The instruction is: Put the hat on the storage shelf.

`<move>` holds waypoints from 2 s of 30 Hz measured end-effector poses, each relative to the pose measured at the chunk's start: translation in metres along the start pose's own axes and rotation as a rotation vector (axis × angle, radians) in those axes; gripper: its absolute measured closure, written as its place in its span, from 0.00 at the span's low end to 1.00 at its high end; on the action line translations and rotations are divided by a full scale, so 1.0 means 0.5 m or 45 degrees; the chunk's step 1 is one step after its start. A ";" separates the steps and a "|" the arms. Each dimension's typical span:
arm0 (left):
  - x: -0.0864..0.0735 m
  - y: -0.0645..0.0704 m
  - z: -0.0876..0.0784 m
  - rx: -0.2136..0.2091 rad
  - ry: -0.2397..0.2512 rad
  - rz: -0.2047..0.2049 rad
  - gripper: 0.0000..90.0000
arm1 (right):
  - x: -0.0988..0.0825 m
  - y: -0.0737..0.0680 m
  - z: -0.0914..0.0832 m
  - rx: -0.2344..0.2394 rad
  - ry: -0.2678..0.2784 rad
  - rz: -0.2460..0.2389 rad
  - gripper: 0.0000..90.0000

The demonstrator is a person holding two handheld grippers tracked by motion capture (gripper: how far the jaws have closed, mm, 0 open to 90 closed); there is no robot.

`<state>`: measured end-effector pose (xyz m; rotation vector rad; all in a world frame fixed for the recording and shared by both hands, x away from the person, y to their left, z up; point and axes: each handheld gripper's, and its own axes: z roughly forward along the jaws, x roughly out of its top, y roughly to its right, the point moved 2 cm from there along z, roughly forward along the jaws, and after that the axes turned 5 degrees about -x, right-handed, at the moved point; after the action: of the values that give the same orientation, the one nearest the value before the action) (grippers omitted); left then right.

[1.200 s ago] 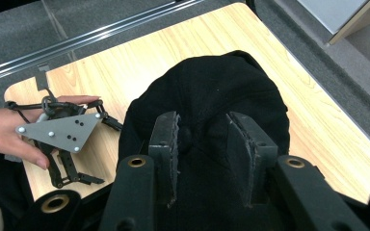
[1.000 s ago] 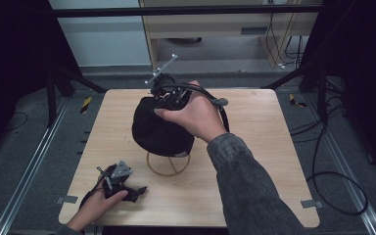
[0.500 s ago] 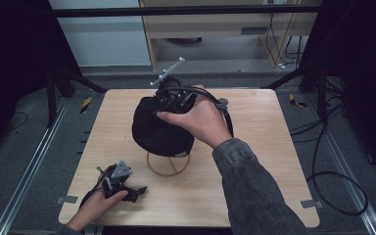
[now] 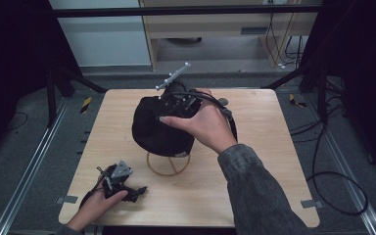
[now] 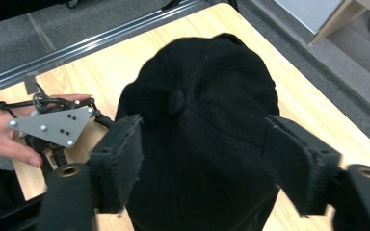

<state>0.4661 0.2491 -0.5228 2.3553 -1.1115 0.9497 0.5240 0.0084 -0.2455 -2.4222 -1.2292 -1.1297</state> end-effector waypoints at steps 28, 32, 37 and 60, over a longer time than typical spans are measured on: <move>0.000 0.000 0.000 0.001 0.001 0.000 0.00 | -0.079 0.030 -0.032 -0.084 0.075 0.042 0.08; 0.000 0.000 0.000 0.000 0.001 0.001 0.00 | -0.095 0.038 -0.035 -0.090 0.076 0.062 0.08; 0.000 0.000 0.000 -0.001 -0.001 0.002 0.00 | -0.118 0.045 -0.033 -0.099 0.062 0.087 0.08; 0.000 0.001 0.001 -0.001 0.004 -0.002 0.00 | -0.254 0.062 -0.042 -0.172 0.033 0.091 0.12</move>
<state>0.4659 0.2486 -0.5231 2.3528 -1.1087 0.9525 0.4899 -0.0983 -0.3162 -2.5180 -1.0826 -1.2572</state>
